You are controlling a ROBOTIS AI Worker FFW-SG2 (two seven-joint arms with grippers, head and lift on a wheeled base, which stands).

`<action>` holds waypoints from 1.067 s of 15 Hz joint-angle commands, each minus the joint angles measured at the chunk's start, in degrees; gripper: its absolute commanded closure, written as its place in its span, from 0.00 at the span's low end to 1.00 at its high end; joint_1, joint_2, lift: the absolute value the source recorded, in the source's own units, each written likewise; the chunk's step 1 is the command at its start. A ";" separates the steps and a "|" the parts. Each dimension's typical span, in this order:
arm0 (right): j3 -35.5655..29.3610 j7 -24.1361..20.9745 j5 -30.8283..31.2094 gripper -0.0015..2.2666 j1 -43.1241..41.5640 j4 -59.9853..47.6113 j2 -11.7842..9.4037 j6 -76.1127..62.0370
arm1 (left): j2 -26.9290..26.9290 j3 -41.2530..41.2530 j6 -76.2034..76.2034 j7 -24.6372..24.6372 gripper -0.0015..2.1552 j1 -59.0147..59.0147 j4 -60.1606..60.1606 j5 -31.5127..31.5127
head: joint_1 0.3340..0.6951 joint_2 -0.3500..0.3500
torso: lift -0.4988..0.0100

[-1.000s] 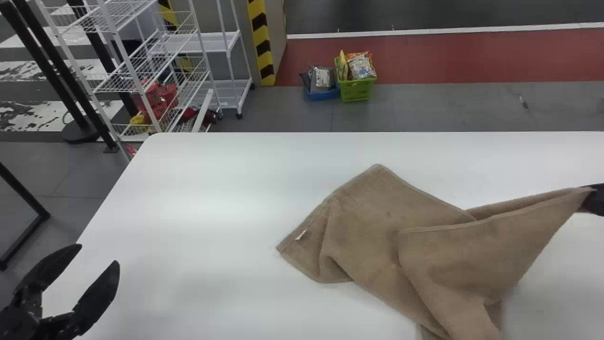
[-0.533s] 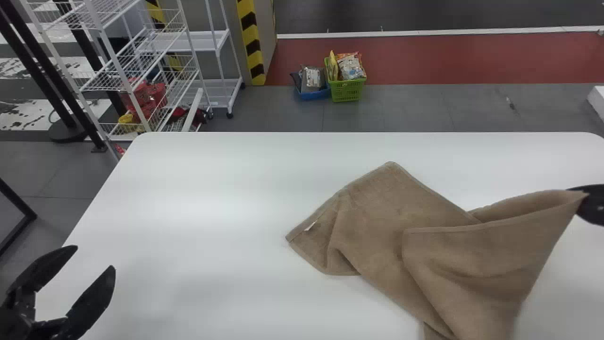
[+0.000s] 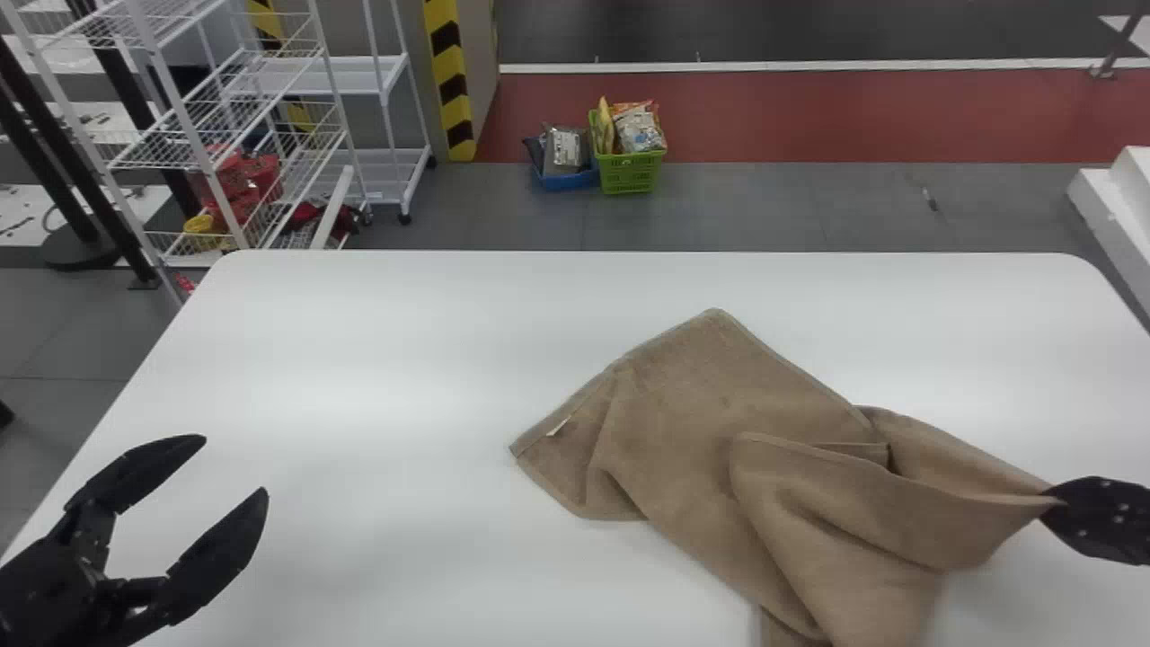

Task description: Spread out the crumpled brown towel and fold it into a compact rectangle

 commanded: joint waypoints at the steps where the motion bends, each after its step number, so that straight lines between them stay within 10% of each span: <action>1: -0.42 0.63 1.26 0.58 0.35 0.20 0.09 0.11 | 0.16 -4.89 0.95 -0.04 0.09 -1.10 -0.83 -5.18 | 1.00 0.47 | 0.73; 16: 1.07 0.63 2.22 0.58 0.27 2.05 2.72 0.11 | 0.43 -25.98 13.96 12.00 0.09 -14.64 2.77 -23.99 | 1.00 0.14 | 0.73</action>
